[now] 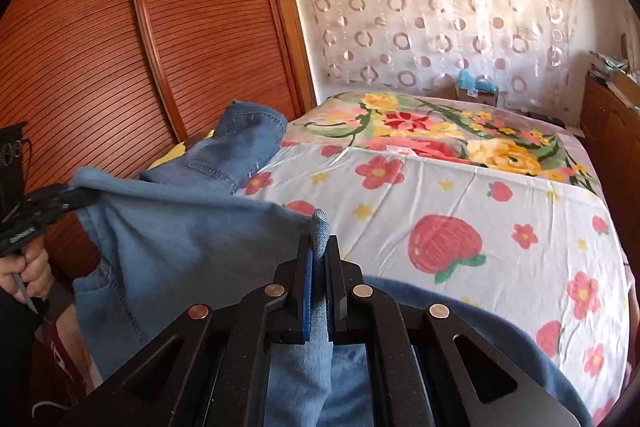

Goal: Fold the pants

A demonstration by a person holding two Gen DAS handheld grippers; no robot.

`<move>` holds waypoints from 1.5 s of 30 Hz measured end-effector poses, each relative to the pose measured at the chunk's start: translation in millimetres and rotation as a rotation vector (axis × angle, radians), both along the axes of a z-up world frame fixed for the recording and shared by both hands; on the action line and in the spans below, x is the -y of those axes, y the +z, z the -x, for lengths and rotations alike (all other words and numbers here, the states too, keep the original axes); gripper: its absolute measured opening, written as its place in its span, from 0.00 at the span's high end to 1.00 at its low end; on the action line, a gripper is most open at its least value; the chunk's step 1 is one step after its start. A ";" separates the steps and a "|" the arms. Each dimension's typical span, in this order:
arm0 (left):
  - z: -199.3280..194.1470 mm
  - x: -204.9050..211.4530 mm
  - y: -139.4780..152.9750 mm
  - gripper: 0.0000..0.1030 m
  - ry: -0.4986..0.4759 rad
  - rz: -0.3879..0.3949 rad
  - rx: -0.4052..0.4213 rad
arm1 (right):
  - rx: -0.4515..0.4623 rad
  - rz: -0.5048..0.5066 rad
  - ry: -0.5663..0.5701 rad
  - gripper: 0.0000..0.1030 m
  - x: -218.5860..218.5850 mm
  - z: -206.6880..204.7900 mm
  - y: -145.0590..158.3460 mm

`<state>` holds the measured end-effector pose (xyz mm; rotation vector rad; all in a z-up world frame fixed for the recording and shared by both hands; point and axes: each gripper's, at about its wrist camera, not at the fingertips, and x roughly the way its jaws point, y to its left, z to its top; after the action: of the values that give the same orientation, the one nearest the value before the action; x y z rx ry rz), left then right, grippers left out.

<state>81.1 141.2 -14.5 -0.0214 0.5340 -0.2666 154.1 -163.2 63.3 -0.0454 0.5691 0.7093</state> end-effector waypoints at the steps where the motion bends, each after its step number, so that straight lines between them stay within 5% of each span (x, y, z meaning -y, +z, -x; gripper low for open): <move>1: 4.9 2.3 -2.6 0.91 -0.010 -0.001 -0.013 | -0.004 0.002 0.005 0.96 2.6 1.5 -2.1; 7: 21.4 20.7 -39.5 0.92 -0.023 -0.084 -0.131 | -0.061 0.035 0.034 0.96 12.5 6.0 -15.3; 12: 13.2 15.3 -38.9 0.92 0.003 -0.086 -0.139 | -0.100 0.073 0.054 0.96 8.8 4.7 -16.8; 13: 13.2 13.1 -37.1 0.92 0.010 -0.085 -0.133 | -0.099 0.067 0.054 0.93 9.5 3.9 -14.0; 18: -9.9 -0.9 -26.4 0.92 0.053 -0.090 -0.109 | -0.088 0.053 0.005 0.49 5.9 -4.2 -2.6; 23: -44.6 -22.6 -27.6 0.92 0.123 -0.075 -0.141 | -0.114 0.086 -0.013 0.43 -8.7 -20.5 -13.2; 35: -75.8 -30.8 -35.1 0.92 0.155 -0.070 -0.179 | -0.401 -0.059 0.069 0.43 -12.5 -65.7 -38.5; 37: -74.1 -31.7 -35.0 0.92 0.156 -0.066 -0.180 | -0.415 -0.066 0.104 0.74 -18.0 -66.4 -40.9; 38: -73.1 -30.8 -34.4 0.92 0.155 -0.068 -0.180 | -0.405 -0.055 0.111 0.91 -20.4 -65.2 -40.0; 43: -65.7 -28.3 -30.9 0.87 0.164 -0.080 -0.173 | -0.001 -0.041 -0.010 0.93 -19.8 -34.3 1.6; 45: -61.6 -28.1 -29.0 0.70 0.166 -0.069 -0.167 | -0.012 0.058 -0.052 0.93 -33.4 -40.2 -3.0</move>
<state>142.7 169.3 -43.4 -0.0213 0.7030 -0.0839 194.4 -129.8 60.4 -0.0798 0.5999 0.6430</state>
